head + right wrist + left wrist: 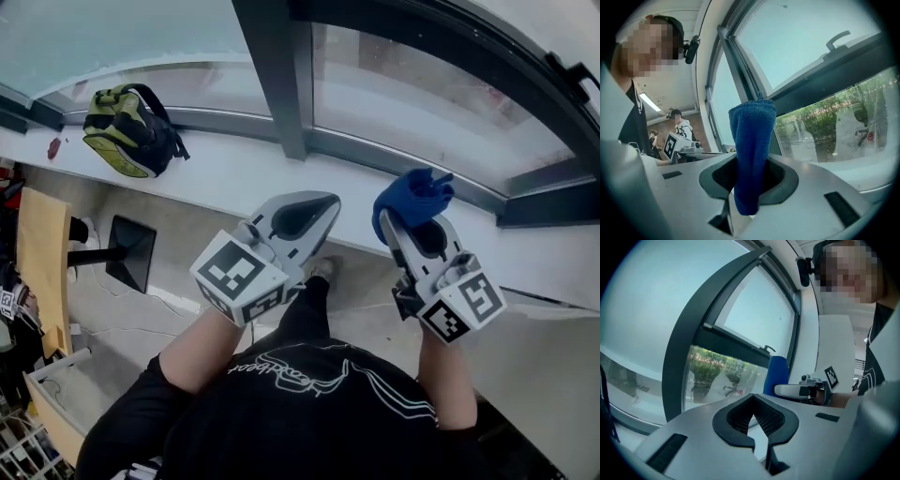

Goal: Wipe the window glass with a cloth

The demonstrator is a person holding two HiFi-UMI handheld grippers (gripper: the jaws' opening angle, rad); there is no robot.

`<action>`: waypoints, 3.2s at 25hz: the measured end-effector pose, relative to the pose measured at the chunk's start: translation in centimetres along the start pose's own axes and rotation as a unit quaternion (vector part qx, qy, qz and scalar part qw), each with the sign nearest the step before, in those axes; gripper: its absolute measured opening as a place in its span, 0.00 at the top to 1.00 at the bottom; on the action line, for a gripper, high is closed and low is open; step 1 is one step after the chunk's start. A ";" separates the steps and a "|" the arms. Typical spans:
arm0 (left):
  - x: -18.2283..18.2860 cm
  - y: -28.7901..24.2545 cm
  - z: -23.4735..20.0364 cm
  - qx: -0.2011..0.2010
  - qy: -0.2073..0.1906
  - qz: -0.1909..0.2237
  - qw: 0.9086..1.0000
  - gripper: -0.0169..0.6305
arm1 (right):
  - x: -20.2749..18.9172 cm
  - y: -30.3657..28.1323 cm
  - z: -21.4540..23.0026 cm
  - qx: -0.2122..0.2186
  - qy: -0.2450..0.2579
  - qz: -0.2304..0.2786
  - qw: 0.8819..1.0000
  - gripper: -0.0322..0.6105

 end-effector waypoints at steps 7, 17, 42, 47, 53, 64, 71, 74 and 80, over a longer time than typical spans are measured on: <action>-0.1 -4.9 -6.9 0.012 0.013 -0.004 1.000 0.97 | -0.1 -8.0 7.0 0.004 0.003 -0.022 1.000 0.81; -0.7 -6.3 -12.1 0.012 0.024 0.005 1.000 0.97 | 0.5 -19.6 13.8 -0.009 0.049 -0.042 0.998 0.81; -1.2 -8.6 -14.8 0.051 0.035 -0.010 0.998 0.97 | 4.1 -28.5 17.5 -0.012 0.132 0.006 0.991 0.81; -1.5 -9.6 -14.1 0.052 0.037 -0.012 0.998 0.97 | 4.0 -27.1 18.1 -0.019 0.138 0.018 0.990 0.81; -1.9 -11.9 -11.7 0.041 0.048 -0.020 0.998 0.97 | 4.1 -23.2 19.8 -0.031 0.137 0.028 0.990 0.81; -3.7 -18.3 -6.2 0.008 0.053 -0.043 0.998 0.97 | 3.0 -15.1 24.7 -0.064 0.135 0.029 0.988 0.81; -4.2 -23.0 -1.8 -0.009 0.056 -0.053 0.997 0.97 | 3.4 -8.4 28.8 -0.092 0.127 0.039 0.987 0.81; -4.6 -24.8 0.2 -0.013 0.061 -0.053 0.997 0.97 | 3.3 -5.6 30.4 -0.098 0.127 0.037 0.986 0.80; -6.0 -28.4 3.9 -0.021 0.069 -0.059 0.996 0.97 | 3.3 0.2 33.6 -0.120 0.135 0.035 0.983 0.81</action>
Point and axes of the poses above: the fingertips, and each gripper's own axes: y backward along the fingers, z to its right, x out of its top, the point moved 9 cm from there along y, backward along the fingers, and after that the axes turned 7 degrees about x, right-handed, at the moved point
